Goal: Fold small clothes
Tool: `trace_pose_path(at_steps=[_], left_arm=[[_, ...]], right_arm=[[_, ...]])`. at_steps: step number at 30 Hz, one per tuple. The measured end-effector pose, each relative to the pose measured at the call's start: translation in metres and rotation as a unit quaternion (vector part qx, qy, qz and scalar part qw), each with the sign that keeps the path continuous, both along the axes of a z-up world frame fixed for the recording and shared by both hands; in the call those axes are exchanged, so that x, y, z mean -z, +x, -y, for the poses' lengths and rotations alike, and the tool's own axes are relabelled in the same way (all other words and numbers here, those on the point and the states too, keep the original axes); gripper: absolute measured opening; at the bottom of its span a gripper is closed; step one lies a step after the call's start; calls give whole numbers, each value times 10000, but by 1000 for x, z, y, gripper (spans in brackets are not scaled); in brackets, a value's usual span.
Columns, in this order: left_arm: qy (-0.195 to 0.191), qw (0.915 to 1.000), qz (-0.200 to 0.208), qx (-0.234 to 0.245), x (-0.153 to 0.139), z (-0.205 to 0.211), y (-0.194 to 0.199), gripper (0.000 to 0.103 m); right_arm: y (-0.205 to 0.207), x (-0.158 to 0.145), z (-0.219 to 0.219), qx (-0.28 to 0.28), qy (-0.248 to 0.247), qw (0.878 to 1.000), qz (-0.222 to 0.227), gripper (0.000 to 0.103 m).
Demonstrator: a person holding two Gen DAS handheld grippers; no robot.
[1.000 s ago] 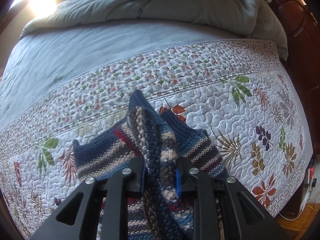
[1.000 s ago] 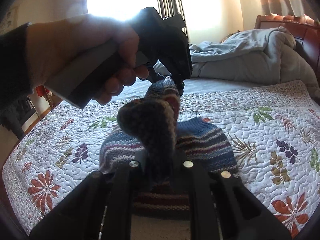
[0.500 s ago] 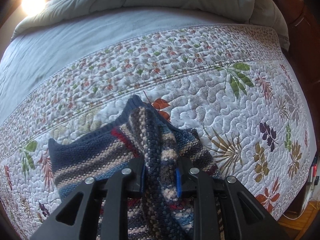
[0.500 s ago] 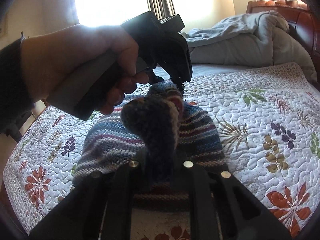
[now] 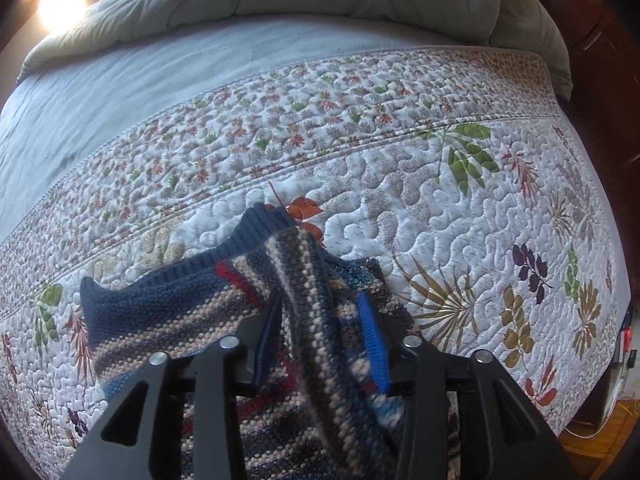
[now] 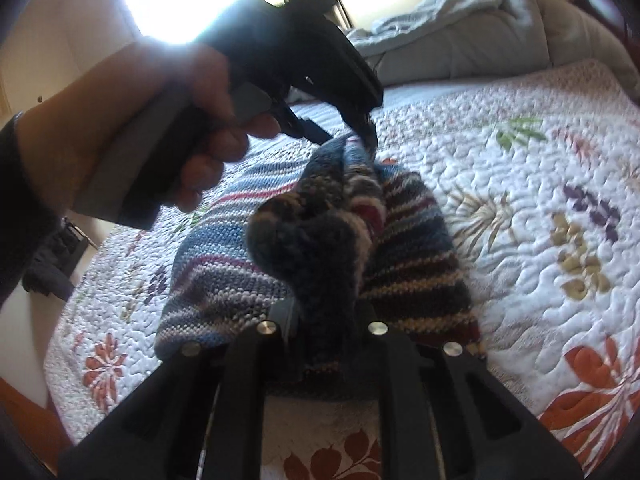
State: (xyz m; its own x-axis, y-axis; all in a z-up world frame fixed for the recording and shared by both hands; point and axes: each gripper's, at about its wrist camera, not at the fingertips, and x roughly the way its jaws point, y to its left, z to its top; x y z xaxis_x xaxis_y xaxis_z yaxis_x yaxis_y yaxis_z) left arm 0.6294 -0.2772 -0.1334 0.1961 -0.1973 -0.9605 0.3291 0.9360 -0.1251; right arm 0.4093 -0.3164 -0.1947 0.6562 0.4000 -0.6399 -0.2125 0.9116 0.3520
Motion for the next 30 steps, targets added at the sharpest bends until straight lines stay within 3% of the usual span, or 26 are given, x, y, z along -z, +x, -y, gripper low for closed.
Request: trace_pose_path(at_steps=[6, 9, 11, 16, 18, 21, 23, 24, 25, 26, 28, 30], left_arm=[[-115, 9997, 171, -102, -23, -22, -4, 53], [-235, 9988, 388, -174, -39, -42, -12, 57], [-284, 9979, 569, -98, -49, -55, -25, 62], [-651, 9946, 802, 47, -54, -94, -75, 65], [-753, 9938, 806, 151, -45, -110, -102, 67], [-953, 9920, 772, 299, -24, -122, -134, 69], [-1045, 9904, 860, 265, -9, -128, -153, 70], [-1045, 9897, 941, 278, -2, -129, -163, 70], [-1077, 9884, 1043, 257, 1, -131, -172, 70], [-1170, 9867, 1104, 218, 1, -136, -177, 70], [-1501, 9819, 1150, 107, 0, -146, -189, 70], [-1565, 9797, 1253, 63, -2, -153, -197, 70]], right_arm=[[5, 12, 22, -13, 817, 9954, -507, 24], [8, 20, 37, 114, 1267, 9887, -788, 51], [9, 26, 45, 159, 1569, 9829, -952, 57], [19, 42, 65, 175, 2625, 9550, -1373, 68], [24, 48, 73, 155, 3073, 9395, -1507, 72], [29, 53, 76, 119, 3404, 9264, -1606, 77], [32, 51, 71, 56, 3286, 9312, -1575, 76], [33, 50, 68, 18, 3192, 9351, -1536, 67], [32, 47, 65, -14, 3085, 9398, -1470, 42], [34, 42, 63, -10, 2914, 9472, -1335, 33], [30, 24, 62, 66, 2541, 9626, -940, 24], [19, 4, 60, 52, 2227, 9735, -523, 22]])
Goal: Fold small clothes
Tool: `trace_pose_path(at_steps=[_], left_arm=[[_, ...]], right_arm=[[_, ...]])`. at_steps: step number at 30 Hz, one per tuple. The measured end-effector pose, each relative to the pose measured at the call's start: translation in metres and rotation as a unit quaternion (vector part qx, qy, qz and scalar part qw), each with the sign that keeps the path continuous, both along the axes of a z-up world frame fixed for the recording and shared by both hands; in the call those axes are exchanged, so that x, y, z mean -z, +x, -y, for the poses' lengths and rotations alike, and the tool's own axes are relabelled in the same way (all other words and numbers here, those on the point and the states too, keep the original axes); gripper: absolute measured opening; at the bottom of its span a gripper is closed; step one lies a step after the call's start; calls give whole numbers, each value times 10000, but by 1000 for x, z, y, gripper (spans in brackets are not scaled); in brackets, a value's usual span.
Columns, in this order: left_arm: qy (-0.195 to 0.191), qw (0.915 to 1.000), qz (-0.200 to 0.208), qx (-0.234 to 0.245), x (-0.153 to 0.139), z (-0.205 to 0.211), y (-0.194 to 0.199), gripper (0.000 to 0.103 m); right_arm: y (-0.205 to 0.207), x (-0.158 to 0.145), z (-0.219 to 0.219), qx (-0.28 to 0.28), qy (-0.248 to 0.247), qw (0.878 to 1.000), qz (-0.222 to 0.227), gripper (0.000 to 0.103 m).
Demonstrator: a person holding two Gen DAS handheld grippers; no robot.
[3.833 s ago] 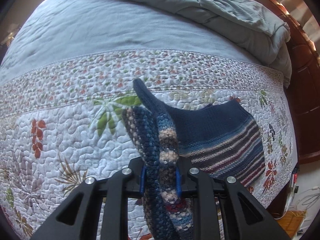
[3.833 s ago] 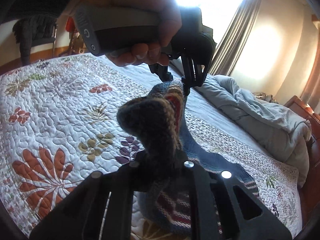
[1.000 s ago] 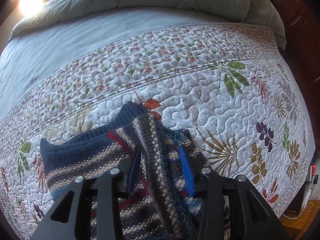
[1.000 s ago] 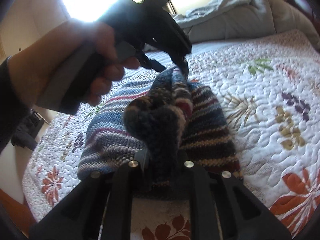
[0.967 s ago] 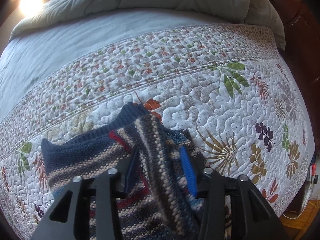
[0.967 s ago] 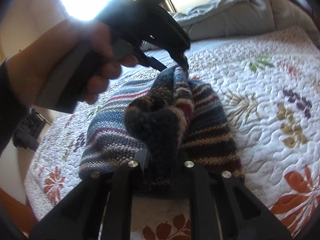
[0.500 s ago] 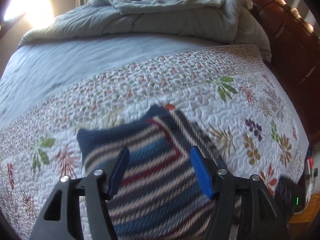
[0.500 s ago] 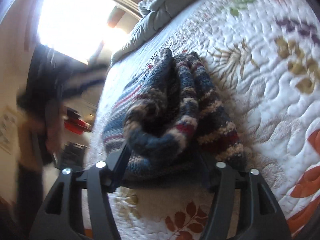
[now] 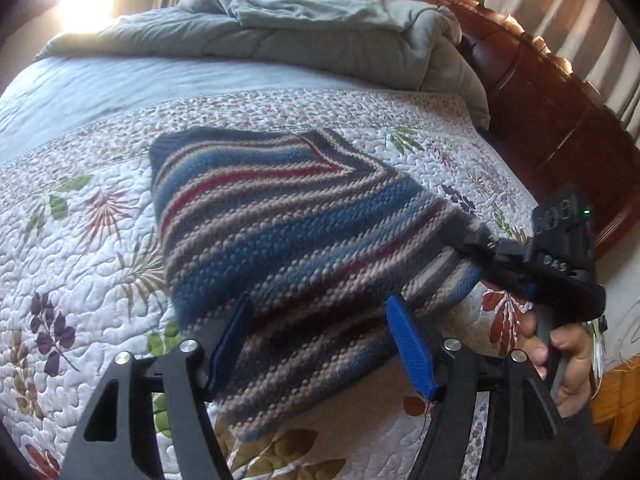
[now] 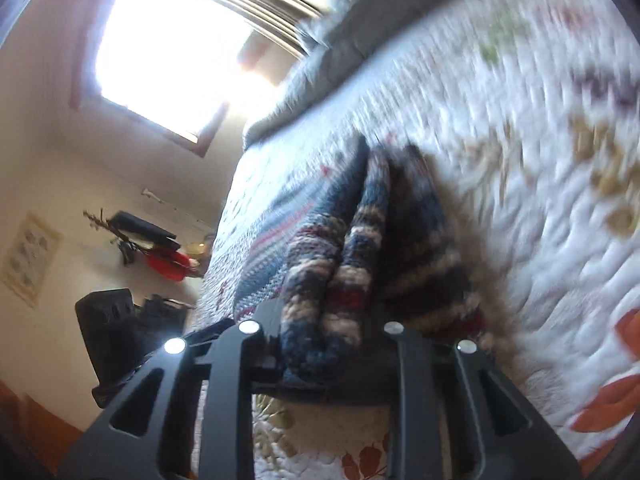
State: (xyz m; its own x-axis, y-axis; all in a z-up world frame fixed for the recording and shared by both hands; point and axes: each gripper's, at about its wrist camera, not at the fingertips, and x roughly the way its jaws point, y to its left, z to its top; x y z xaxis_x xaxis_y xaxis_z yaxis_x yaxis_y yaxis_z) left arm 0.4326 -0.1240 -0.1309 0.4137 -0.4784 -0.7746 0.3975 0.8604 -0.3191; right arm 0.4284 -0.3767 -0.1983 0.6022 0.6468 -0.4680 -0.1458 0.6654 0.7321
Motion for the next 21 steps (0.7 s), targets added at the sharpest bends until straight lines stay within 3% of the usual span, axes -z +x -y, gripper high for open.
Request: trace_pose_path(at_steps=[2, 5, 8, 9, 10, 13, 21], left_arm=[[28, 10000, 89, 28, -3, -5, -9, 69], [-190, 9998, 51, 103, -3, -10, -24, 70], [-159, 9996, -10, 230, 8, -8, -40, 70], [-82, 9996, 34, 260, 10, -6, -48, 70], [-78, 9996, 73, 276, 11, -6, -54, 70], [-380, 9989, 7, 269, 14, -13, -69, 70], [-1218, 9924, -115, 152, 28, -36, -102, 70]], right_arm=[[-11, -10, 1, 37, -343, 9992, 223, 22], [-13, 13, 5, -13, -594, 9981, -148, 23], [-8, 35, 10, -316, -248, 9983, -426, 37], [-3, 35, 13, -403, -125, 9979, -486, 53], [3, 35, 16, -502, 55, 9970, -586, 62], [26, 30, 23, -673, 447, 9912, -1048, 70], [93, 23, 13, -1360, 686, 9719, -1794, 71]])
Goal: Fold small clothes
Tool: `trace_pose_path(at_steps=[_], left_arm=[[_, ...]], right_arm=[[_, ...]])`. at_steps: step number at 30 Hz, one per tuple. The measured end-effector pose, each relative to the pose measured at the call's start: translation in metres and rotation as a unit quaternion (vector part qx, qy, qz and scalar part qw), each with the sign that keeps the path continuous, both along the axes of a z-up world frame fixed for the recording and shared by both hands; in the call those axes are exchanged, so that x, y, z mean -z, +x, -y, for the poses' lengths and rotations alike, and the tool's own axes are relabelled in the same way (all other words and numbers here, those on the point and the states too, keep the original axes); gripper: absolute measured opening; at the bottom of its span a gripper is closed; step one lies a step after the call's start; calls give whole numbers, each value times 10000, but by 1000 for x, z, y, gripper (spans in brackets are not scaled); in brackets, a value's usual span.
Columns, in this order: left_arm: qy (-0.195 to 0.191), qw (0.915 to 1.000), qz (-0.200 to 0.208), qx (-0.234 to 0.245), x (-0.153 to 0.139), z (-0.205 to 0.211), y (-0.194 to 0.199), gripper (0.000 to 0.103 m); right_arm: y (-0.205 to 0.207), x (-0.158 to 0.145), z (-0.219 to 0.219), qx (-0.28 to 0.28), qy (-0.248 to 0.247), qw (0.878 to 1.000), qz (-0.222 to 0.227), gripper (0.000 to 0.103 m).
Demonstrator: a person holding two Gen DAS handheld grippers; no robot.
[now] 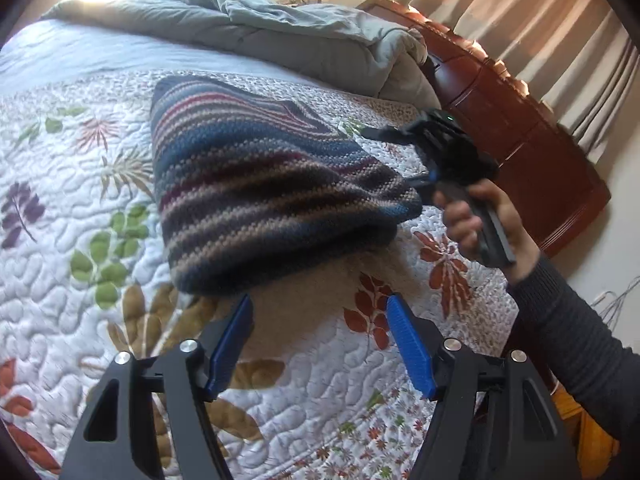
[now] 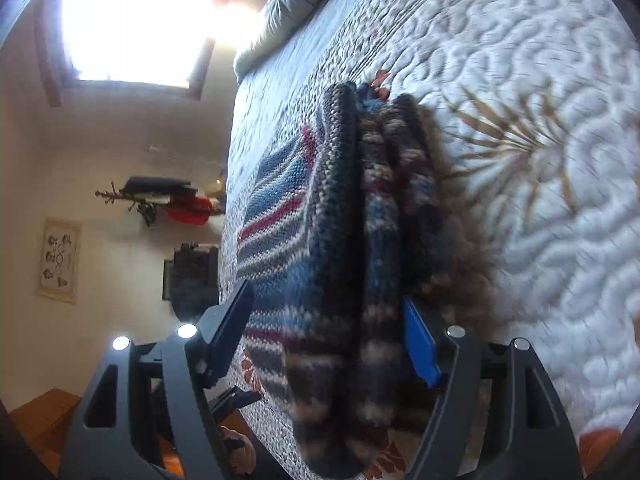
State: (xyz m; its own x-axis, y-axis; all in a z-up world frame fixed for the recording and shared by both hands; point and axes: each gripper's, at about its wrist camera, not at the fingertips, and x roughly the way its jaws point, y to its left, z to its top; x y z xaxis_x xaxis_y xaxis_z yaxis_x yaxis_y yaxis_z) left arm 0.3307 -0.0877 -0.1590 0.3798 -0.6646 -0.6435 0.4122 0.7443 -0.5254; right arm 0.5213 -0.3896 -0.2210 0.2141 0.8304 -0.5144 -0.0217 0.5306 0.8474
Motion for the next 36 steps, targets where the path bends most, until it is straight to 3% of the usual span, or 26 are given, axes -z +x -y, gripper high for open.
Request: trace_pose_path(at_steps=[3, 5, 7, 10, 13, 15, 17, 20, 22, 26, 28, 32, 36], left_arm=[[-348, 9993, -79, -122, 7, -14, -5, 70], [-567, 9981, -143, -209, 13, -22, -6, 70], [-656, 9975, -190, -200, 19, -26, -8, 70], [-617, 9978, -198, -145, 23, -27, -11, 70], [-639, 9976, -224, -149, 24, -27, -8, 70], [-670, 9974, -230, -127, 24, -28, -9, 70], [-675, 9974, -236, -100, 23, -27, -9, 70], [-672, 9974, -222, -106, 23, -29, -9, 70], [-655, 9975, -237, -111, 20, -29, -9, 69], [-679, 9976, -118, -41, -1, -25, -5, 69], [-704, 9975, 66, -4, -19, -22, 0, 70], [-954, 9952, 90, 211, -49, -13, 36, 74], [-1218, 9910, -218, 512, -56, 5, 83, 74]], right_arm=[[23, -3, -17, -164, -309, 9994, -23, 67], [36, -6, -26, -274, -481, 9985, -10, 52], [50, -16, -45, -406, -913, 9948, 176, 25], [50, -47, -66, -570, -1593, 9833, 674, 20], [32, -101, -62, -350, -1879, 9700, 1506, 19], [22, -114, -45, -106, -1805, 9686, 1708, 19], [21, -93, -29, 26, -1784, 9730, 1467, 19], [21, -33, -15, 59, -1817, 9789, 929, 19], [21, -2, -11, 186, -1709, 9818, 806, 20], [19, 6, 0, 319, -1352, 9875, 751, 25], [13, -1, 10, 430, -1261, 9882, 761, 40], [-9, -39, 24, 745, -1590, 9760, 1288, 41], [-54, -67, -2, 283, -1475, 9697, 1925, 40]])
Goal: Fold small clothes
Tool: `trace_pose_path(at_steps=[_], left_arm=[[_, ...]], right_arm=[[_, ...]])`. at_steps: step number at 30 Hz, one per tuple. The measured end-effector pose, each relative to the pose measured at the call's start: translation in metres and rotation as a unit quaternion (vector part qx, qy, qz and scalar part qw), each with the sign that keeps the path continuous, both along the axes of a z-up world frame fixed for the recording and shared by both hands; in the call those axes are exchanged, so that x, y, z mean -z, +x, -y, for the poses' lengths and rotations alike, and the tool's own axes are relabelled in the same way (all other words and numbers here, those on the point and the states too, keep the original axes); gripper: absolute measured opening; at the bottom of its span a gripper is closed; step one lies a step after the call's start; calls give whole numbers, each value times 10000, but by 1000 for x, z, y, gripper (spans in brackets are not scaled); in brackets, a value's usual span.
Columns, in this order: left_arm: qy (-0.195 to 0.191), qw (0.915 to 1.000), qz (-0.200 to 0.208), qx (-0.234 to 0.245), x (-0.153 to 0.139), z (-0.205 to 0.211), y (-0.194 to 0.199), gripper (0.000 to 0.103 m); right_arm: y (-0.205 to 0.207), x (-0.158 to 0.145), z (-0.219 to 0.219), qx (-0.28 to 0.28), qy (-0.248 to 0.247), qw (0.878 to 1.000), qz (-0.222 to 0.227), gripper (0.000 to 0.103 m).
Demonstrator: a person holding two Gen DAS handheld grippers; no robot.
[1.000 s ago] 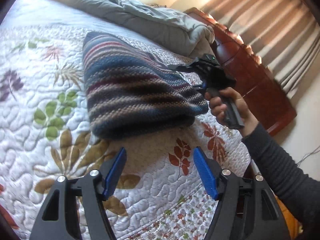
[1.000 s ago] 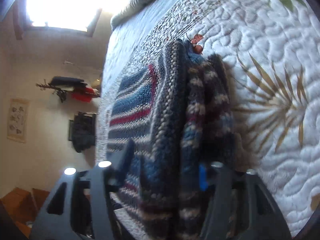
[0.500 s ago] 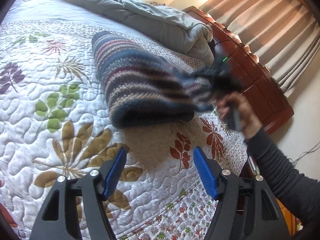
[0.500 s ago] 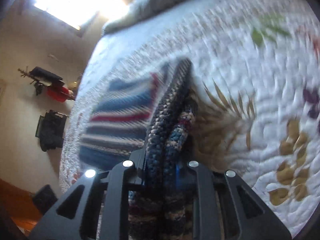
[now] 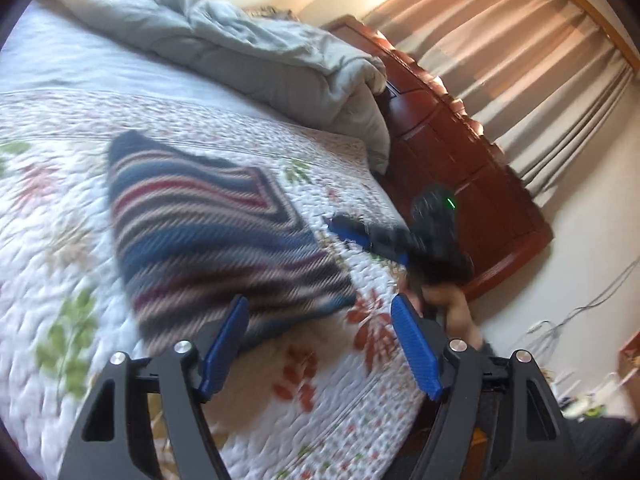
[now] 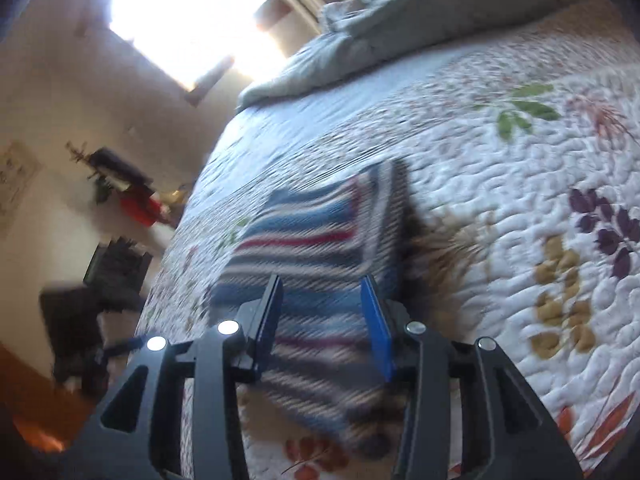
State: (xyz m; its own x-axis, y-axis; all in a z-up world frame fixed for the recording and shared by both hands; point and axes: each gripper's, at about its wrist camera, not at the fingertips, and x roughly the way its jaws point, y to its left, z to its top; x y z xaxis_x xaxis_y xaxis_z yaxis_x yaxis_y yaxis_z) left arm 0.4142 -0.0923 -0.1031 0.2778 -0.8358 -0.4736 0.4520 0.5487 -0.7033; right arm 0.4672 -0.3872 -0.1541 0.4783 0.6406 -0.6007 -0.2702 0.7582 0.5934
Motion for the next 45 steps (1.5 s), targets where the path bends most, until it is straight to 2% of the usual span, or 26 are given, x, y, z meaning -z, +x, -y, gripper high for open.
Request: trace_pose_path(at_steps=[2, 3, 5, 7, 8, 9, 12, 14, 15, 16, 18, 20, 24, 25, 26, 27, 30, 33, 34, 35, 37, 39, 41, 43, 45], left_arm=[[-158, 9995, -106, 248, -1, 13, 19, 74], [-122, 9991, -100, 389, 0, 23, 32, 74], [97, 9995, -19, 310, 5, 29, 46, 74], [175, 9989, -423, 137, 28, 29, 70, 72], [310, 9980, -552, 8, 40, 27, 78, 72], [377, 9972, -639, 3, 50, 26, 82, 66], [174, 9958, -899, -24, 68, 20, 85, 61], [103, 9977, -672, -76, 61, 13, 75, 66], [76, 9985, -532, -135, 55, 10, 69, 69], [69, 9991, -364, -201, 49, 8, 63, 73], [-1, 9997, -17, -263, 38, 5, 45, 74], [-89, 9997, 163, -166, 32, 8, 28, 74], [390, 9979, 476, 202, 39, 27, -5, 74], [539, 9971, 465, 257, 45, 30, -9, 74], [625, 9967, 421, 303, 52, 33, -10, 73], [706, 9964, 326, 325, 60, 36, -11, 72], [793, 9961, 280, 261, 73, 38, -14, 72], [709, 9972, 125, 192, 84, 33, -14, 72], [720, 9972, 102, 186, 86, 32, -14, 71], [736, 9971, 68, 174, 87, 31, -14, 70], [683, 9975, 3, 199, 82, 28, -15, 70], [462, 9986, 12, 274, 66, 22, -15, 70], [291, 9990, 205, 255, 42, 15, -11, 74], [154, 9992, 296, 201, 27, 11, 2, 77], [-32, 9997, 197, 139, 21, 8, 26, 79]], right_arm=[[-12, 9, -17, -349, 34, 9994, -76, 38], [-15, 14, -23, -448, 10, 9989, -133, 37], [-16, 27, -27, -530, -157, 9983, -189, 36], [-6, 42, -19, -491, -178, 9981, -326, 15], [2, 50, -11, -378, -237, 9984, -359, 9], [6, 56, -6, -305, -271, 9984, -394, 0], [19, 61, 10, -324, -86, 9978, -565, 0], [22, 43, 13, -341, -51, 9990, -270, 12], [30, 32, 18, -225, 32, 9996, -160, 27], [43, 24, 23, -40, 57, 9999, -145, 35], [72, 23, 24, 66, 54, 9997, -240, 36], [102, 31, 20, 172, -11, 9988, -458, 36], [144, 51, 10, 228, -162, 9961, -840, 38], [150, 53, 5, 201, -285, 9957, -863, 30], [153, 50, -1, 161, -548, 9955, -753, 16], [153, 45, -4, 140, -631, 9961, -602, 9], [156, 42, -6, 252, -675, 9966, -408, 8], [172, 70, -6, 336, -978, 9918, -754, 9], [174, 74, -5, 392, -979, 9913, -786, 13], [174, 74, -3, 454, -959, 9911, -799, 14], [167, 64, -3, 448, -914, 9918, -775, 27], [148, 36, 1, 421, -969, 9933, -462, 28], [128, 12, 3, 342, -892, 9953, -181, 28], [104, -1, 1, 100, -549, 9983, -165, 28], [90, 6, -7, -143, -406, 9986, -320, 28]])
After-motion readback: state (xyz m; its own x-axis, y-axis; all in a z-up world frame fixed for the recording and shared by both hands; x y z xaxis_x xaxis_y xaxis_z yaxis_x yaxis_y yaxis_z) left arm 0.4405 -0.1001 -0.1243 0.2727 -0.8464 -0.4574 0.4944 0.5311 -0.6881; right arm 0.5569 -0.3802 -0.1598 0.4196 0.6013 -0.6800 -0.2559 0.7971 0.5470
